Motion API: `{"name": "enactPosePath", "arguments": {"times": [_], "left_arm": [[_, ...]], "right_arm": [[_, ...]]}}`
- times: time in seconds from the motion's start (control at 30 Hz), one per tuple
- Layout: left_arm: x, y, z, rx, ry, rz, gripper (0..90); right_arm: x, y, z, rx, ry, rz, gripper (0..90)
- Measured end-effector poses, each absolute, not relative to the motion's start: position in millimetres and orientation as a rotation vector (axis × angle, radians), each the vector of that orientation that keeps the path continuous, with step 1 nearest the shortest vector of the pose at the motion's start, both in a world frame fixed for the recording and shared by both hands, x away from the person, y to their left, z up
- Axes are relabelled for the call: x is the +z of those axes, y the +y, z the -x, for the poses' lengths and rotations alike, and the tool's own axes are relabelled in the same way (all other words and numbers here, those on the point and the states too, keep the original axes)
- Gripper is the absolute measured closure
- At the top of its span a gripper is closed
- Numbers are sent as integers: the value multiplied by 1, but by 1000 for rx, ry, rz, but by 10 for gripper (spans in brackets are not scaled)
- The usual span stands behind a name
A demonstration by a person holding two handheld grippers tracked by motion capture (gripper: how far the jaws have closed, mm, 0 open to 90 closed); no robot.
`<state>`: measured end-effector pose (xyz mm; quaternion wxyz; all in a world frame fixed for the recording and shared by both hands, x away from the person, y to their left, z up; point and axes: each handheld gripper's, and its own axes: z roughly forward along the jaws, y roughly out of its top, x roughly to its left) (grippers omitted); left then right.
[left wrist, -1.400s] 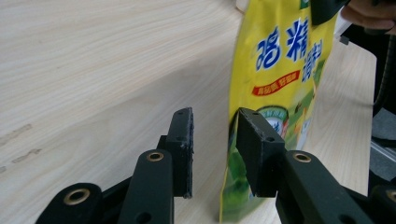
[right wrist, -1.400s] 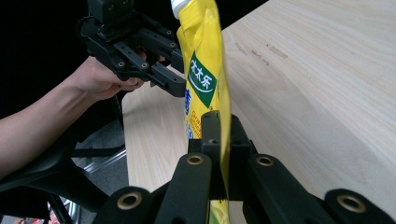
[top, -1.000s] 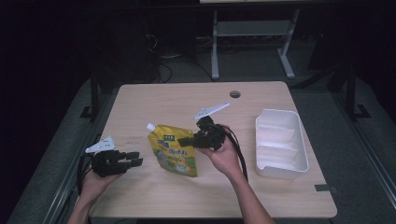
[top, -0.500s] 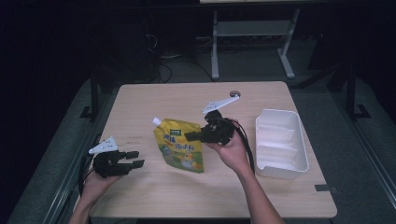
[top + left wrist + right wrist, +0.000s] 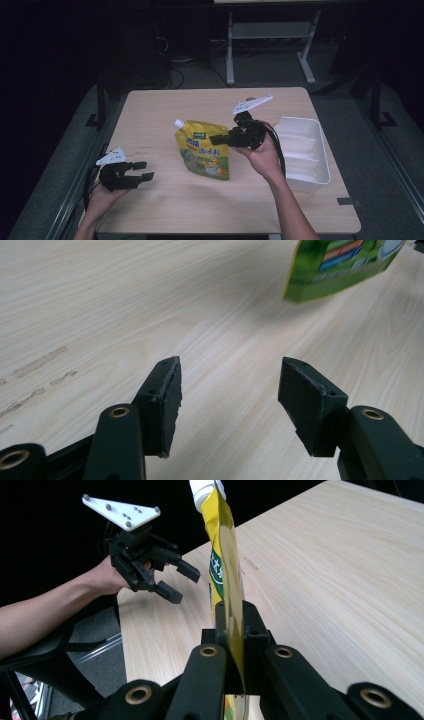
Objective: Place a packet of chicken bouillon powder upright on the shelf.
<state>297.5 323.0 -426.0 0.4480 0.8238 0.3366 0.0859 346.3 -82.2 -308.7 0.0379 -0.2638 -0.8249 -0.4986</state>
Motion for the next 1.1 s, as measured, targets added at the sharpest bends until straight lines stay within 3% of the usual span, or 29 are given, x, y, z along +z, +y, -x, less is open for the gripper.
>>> {"name": "enactPosePath", "arguments": {"times": [1.1], "left_arm": [[-439, 323, -297, 216, 896, -2010, 366]], "right_arm": [[-268, -194, -362, -1651, -2482, 861, 893]]}}
